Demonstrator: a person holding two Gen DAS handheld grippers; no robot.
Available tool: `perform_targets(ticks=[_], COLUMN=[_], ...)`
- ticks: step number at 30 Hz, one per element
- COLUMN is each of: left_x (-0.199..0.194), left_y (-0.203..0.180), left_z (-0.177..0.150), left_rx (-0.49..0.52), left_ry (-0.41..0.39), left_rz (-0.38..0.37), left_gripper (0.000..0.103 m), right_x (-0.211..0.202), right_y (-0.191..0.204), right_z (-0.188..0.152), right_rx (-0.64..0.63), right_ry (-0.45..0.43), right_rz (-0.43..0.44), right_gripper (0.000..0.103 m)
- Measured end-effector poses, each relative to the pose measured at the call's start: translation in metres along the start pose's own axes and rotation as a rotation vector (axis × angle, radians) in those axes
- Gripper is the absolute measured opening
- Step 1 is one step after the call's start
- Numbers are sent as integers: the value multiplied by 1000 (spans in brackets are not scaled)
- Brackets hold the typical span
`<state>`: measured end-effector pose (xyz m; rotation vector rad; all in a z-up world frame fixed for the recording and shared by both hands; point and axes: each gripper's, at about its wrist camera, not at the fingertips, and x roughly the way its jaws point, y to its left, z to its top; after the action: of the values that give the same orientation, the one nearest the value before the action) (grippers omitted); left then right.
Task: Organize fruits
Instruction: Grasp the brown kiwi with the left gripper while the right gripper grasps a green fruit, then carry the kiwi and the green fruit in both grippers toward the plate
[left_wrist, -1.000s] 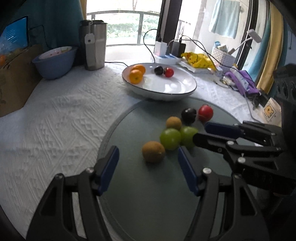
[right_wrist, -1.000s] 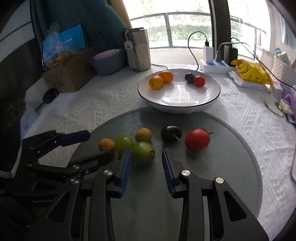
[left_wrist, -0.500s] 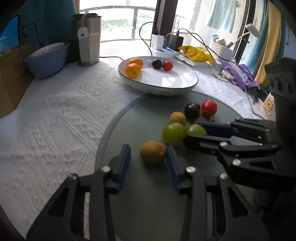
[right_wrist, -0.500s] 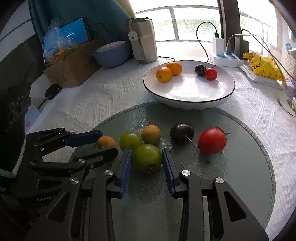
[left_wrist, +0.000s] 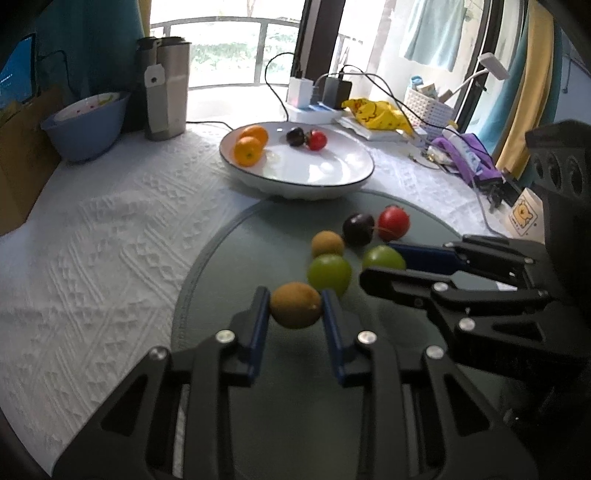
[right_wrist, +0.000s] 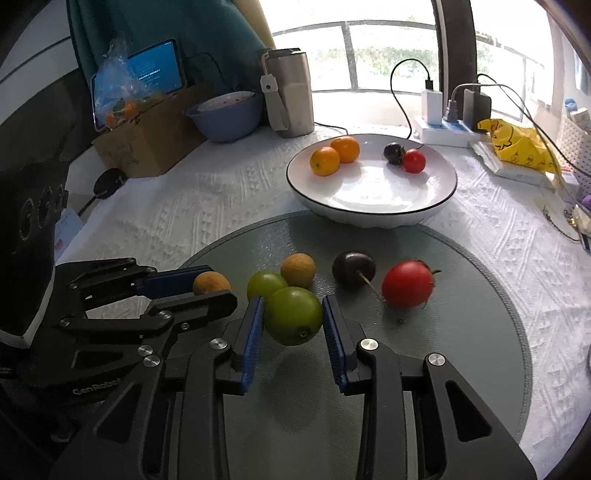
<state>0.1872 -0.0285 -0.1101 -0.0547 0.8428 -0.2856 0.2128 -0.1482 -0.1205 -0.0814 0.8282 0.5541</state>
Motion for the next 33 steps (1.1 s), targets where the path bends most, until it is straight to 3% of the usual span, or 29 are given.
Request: perform_targets(ticks=[16,33], left_x=[-26,-29], left_y=[-14,-13], left_z=[22,65], left_rx=[21,30], left_ry=[-75,-145], left_rz=[3,7], left_gripper=[30,30], right_x=[-29,-48], right_y=[-13,-38], right_z=[11,51], right_rx=[-2,-13], right_ry=[-60,-129], right_rz=[-35,-91], right_gripper=[34,34])
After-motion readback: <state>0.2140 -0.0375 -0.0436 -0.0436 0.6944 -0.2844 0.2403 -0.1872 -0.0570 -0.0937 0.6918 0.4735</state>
